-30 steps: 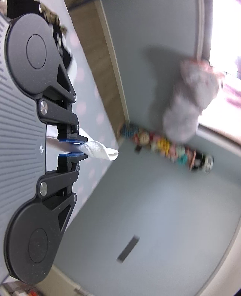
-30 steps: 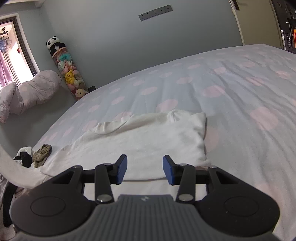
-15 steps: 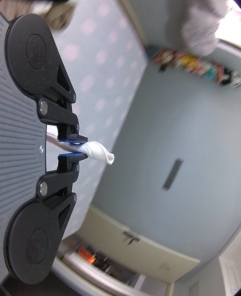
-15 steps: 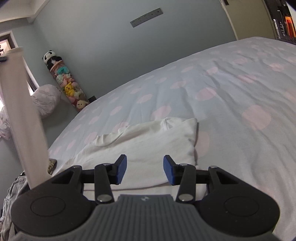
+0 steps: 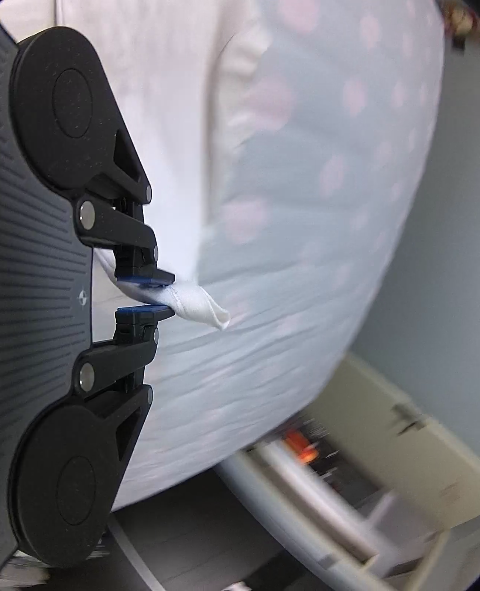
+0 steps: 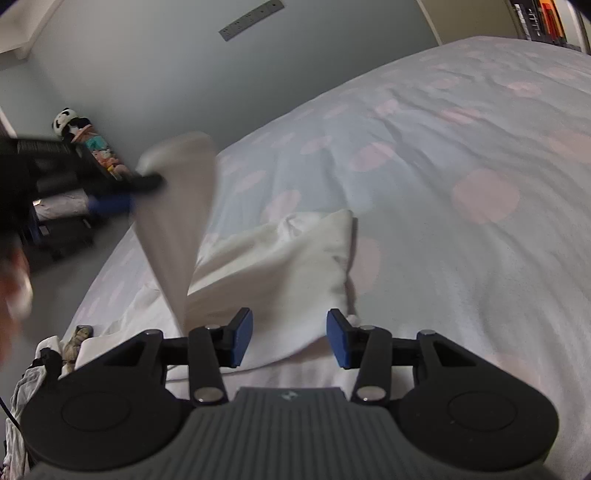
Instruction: Fold clothes
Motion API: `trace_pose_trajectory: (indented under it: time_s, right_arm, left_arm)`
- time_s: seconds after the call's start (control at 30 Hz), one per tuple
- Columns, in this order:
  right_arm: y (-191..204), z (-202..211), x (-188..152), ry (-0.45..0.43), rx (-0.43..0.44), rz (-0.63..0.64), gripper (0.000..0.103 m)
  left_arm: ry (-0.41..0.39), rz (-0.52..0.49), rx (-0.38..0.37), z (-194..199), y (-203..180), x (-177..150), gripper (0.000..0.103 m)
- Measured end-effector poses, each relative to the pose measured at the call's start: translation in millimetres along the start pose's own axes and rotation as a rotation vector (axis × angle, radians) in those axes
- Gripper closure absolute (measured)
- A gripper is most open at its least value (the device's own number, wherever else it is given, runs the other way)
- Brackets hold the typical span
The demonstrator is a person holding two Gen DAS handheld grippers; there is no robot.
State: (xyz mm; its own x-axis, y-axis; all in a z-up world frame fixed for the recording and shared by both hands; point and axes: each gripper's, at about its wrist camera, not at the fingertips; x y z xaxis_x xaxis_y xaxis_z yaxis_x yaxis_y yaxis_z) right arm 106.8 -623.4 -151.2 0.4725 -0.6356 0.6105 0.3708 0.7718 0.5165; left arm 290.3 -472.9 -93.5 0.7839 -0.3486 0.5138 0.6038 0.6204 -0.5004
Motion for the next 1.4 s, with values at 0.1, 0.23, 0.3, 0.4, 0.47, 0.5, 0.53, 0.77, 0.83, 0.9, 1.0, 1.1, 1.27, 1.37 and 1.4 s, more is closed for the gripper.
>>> trace_pose_trajectory:
  time_s: [0.1, 0.23, 0.3, 0.4, 0.47, 0.5, 0.53, 0.77, 0.83, 0.9, 1.0, 1.1, 1.27, 1.37, 1.4]
  right_arm:
    - [-2, -4, 1, 0.008, -0.008, 0.000, 0.055]
    - [-4, -8, -1, 0.029, -0.010, 0.001, 0.054]
    - [-4, -10, -2, 0.038, -0.008, -0.001, 0.054]
    - [-5, -12, -3, 0.044, -0.005, -0.001, 0.053]
    - [-7, -12, -4, 0.046, 0.000, -0.011, 0.053]
    - [-8, -13, -4, 0.047, 0.004, -0.022, 0.053]
    - [-10, -14, -3, 0.047, 0.012, -0.035, 0.053]
    - [-10, -13, -3, 0.031, 0.038, -0.079, 0.053]
    - [-6, -13, -4, 0.017, 0.033, -0.065, 0.053]
    - [-2, -13, -3, 0.001, 0.027, -0.048, 0.053]
    - [3, -11, -1, -0.029, -0.002, -0.013, 0.053]
    - [0, -14, 1, -0.043, -0.012, -0.013, 0.054]
    - [-18, -25, 3, -0.051, 0.029, -0.109, 0.054]
    - [-26, -27, 4, -0.067, 0.062, -0.162, 0.054]
    - [-28, -28, 4, -0.069, 0.072, -0.176, 0.054]
  left_arm:
    - [0.077, -0.039, -0.027, -18, 4, -4, 0.090]
    - [0.089, -0.028, -0.050, -26, 6, -4, 0.050]
    - [0.084, -0.036, -0.044, -23, 4, -2, 0.047]
    - [0.071, -0.033, -0.026, -5, 13, -13, 0.047]
    - [0.049, -0.020, 0.002, 15, 27, -21, 0.047]
    - [0.039, -0.028, 0.034, 24, 35, -27, 0.047]
    - [0.030, -0.036, 0.066, 34, 42, -33, 0.047]
    - [-0.040, -0.104, 0.387, 96, 105, -88, 0.047]
    - [-0.056, -0.119, 0.475, 109, 120, -101, 0.047]
    - [-0.069, -0.126, 0.536, 120, 131, -110, 0.047]
    - [-0.094, -0.167, 0.612, 128, 142, -119, 0.047]
    - [-0.105, -0.206, 0.667, 130, 151, -128, 0.047]
    - [-0.054, -0.326, 0.754, 119, 164, -140, 0.047]
    - [-0.079, -0.342, 0.764, 119, 171, -141, 0.047]
    - [-0.093, -0.328, 0.758, 121, 173, -139, 0.047]
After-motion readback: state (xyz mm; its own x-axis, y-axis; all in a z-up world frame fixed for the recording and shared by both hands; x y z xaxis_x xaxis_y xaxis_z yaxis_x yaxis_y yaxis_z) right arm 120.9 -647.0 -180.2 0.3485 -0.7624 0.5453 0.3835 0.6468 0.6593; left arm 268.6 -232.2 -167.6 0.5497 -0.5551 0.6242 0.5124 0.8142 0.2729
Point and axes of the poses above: each gripper's, at about its wrist camera, not at the fingertips, and z roughly against the way its jaws point, y to its left, x to its top, and after that the axes turned 5 degrees about y, right-handed
